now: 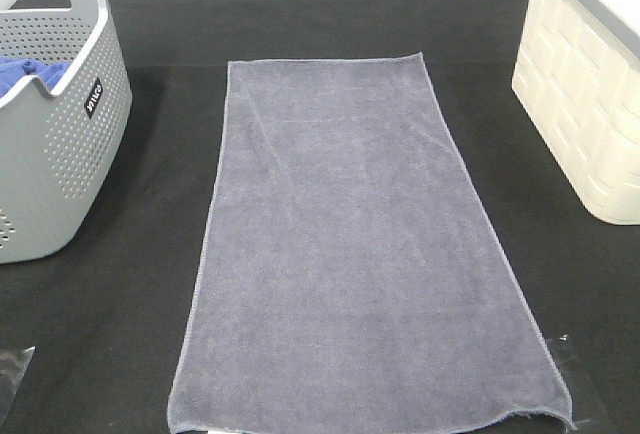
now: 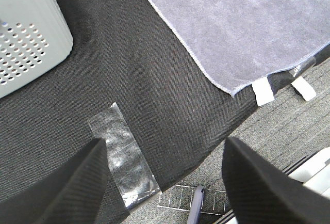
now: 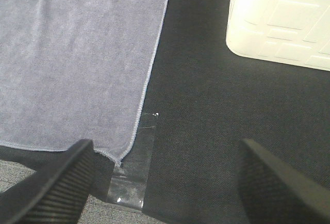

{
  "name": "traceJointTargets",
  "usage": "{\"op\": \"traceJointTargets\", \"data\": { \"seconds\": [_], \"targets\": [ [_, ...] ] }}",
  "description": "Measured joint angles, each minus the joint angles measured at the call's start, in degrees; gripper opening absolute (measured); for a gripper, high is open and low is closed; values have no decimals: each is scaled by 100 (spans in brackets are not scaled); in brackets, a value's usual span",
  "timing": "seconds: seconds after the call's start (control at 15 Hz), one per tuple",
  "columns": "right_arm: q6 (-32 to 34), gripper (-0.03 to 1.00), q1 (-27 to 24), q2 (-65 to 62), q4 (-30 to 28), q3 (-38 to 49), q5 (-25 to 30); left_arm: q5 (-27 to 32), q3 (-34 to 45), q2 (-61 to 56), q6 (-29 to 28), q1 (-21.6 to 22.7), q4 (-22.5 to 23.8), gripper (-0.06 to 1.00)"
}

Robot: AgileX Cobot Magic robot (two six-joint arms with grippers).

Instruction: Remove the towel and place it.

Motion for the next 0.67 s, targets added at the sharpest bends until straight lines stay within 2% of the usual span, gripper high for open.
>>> {"op": "traceJointTargets", "data": {
  "seconds": [0.47,0.53,0.67],
  "targets": [
    [0,71,0,0,0,0,0,-6,0,0,0,0,0,62],
    [0,71,0,0,0,0,0,-6,0,-11,0,80,0,62],
    [0,71,-57,0,6,0,0,-6,0,-155,0,550,0,62]
  ]
}}
